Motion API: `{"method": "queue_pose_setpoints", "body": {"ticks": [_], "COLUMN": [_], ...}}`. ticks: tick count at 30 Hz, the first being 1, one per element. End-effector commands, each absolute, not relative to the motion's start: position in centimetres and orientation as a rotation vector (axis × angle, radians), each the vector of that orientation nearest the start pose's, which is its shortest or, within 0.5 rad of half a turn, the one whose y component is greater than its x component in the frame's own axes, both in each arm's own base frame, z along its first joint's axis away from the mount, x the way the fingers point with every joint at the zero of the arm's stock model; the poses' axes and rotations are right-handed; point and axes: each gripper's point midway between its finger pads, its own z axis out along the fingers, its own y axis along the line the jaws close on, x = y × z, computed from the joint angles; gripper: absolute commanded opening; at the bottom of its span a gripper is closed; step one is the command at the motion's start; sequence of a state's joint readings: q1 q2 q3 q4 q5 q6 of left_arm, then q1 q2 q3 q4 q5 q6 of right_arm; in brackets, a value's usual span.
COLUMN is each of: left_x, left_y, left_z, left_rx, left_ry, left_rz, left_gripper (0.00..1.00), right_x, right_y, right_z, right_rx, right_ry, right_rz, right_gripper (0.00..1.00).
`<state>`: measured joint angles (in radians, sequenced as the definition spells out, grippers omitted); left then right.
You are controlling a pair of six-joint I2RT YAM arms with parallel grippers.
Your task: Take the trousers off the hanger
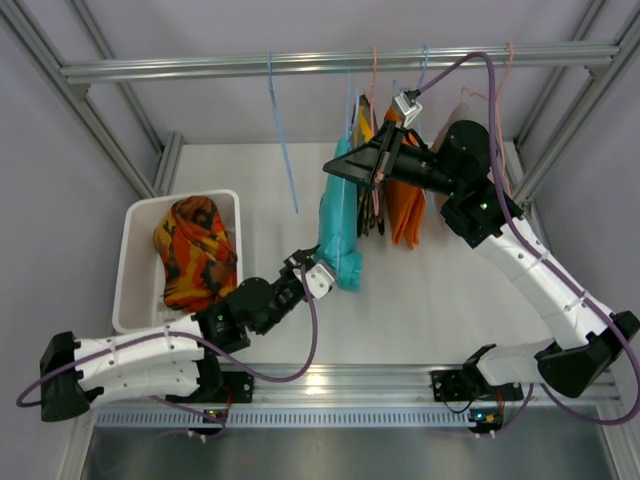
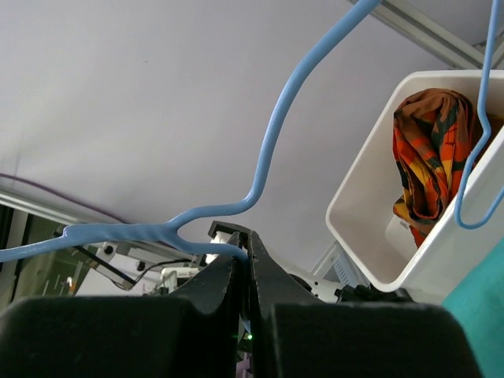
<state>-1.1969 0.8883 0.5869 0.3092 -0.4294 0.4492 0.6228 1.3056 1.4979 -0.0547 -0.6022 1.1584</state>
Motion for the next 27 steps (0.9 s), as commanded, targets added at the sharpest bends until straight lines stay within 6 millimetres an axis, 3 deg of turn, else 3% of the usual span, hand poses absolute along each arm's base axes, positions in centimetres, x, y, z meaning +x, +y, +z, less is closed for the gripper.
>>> {"method": "queue_pose_setpoints", "body": {"ticks": [1,3,10,22,27], "left_x": [21.1,21.4,22.2,22.1,21.0], "left_y": [-26.2,-25.8,-24.7,-23.6,-23.7], "left_z": [32.3,32.5,34.3,39.2,43.2], "left_rx": [0.736,0.733,0.705,0.655,0.65], "left_ry": [1.238,1.242,1.241,1.206,1.157], "left_rz": [-0.288,-0.277,-0.258,-0.293,-0.364], "left_gripper": [0.45,0.3,0.0,0.0,0.0], "right_x": [21.2,21.2,21.5,23.4,24.3], "right_y": [31.0,31.0,31.1,30.2,30.0], "right_z": [53.6,53.6,52.9,50.2,48.6], "right_rx": [-0.194,-0.196,-0.201,-0.168,-0.145], "right_ry": [1.589,1.588,1.597,1.644,1.675], "right_rz": [1.851,1.852,1.83,1.761,1.739], "right_gripper": [0.0,0.0,0.0,0.0,0.0]}}
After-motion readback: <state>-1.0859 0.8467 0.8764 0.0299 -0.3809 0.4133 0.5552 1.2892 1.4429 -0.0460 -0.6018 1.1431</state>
